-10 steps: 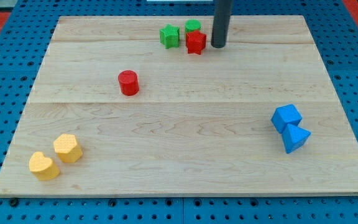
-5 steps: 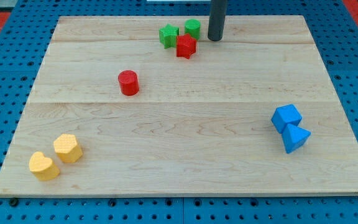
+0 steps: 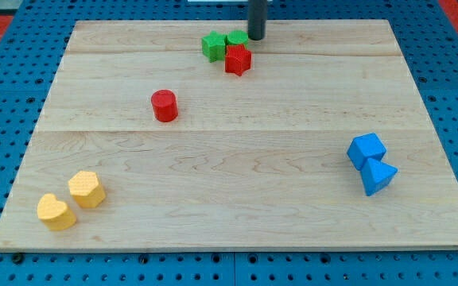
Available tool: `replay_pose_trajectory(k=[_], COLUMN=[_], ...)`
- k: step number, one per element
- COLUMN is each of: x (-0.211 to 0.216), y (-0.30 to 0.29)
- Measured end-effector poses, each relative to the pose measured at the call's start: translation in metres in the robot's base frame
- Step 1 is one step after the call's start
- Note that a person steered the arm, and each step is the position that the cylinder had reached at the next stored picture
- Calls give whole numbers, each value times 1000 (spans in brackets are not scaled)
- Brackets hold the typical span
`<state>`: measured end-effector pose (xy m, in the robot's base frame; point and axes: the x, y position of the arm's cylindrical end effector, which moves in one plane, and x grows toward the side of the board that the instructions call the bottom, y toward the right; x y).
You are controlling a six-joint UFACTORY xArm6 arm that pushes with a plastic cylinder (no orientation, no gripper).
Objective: Make a group out of both the green blocks and red star
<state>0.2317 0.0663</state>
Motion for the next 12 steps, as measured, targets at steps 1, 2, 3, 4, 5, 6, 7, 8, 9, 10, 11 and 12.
replay_pose_trajectory(k=[1,2,3,4,5,6,7,8,9,10,11,12], x=[28,56,56,56,56,55,47,61,72,-7,-24,3], y=[30,-3,-34,-42,-44,-44,-46,-26,-5,-5,-38,-53])
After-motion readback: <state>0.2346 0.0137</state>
